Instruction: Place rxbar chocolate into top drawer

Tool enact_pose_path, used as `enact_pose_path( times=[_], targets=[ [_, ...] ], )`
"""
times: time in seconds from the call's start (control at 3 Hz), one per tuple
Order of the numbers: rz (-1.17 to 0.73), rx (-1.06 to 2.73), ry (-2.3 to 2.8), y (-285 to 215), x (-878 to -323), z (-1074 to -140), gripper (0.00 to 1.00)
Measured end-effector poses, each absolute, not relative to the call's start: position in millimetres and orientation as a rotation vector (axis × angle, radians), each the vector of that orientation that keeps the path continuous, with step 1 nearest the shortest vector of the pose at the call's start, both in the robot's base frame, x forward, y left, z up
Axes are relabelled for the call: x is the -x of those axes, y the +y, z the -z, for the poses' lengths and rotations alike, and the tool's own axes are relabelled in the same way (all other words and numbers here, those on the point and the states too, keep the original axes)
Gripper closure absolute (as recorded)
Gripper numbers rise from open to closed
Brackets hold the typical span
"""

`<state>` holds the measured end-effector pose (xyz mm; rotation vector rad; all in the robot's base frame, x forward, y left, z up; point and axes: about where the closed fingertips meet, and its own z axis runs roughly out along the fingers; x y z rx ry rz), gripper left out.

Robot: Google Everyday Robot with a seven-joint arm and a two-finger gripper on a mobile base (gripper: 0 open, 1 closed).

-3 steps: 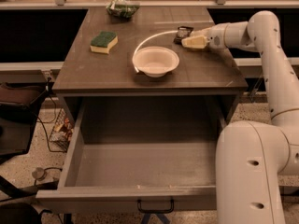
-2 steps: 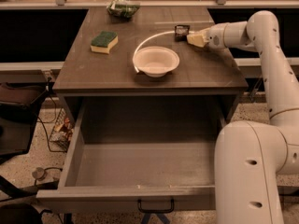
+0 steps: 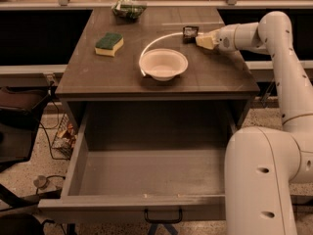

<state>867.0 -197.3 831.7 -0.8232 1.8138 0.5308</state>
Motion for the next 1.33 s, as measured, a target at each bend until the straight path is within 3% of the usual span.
enact_pose_path(
  times=[1.33],
  targets=[
    [-0.53,0.824,1.814,-197.5,-866.9,-832.2,1.0]
  ],
)
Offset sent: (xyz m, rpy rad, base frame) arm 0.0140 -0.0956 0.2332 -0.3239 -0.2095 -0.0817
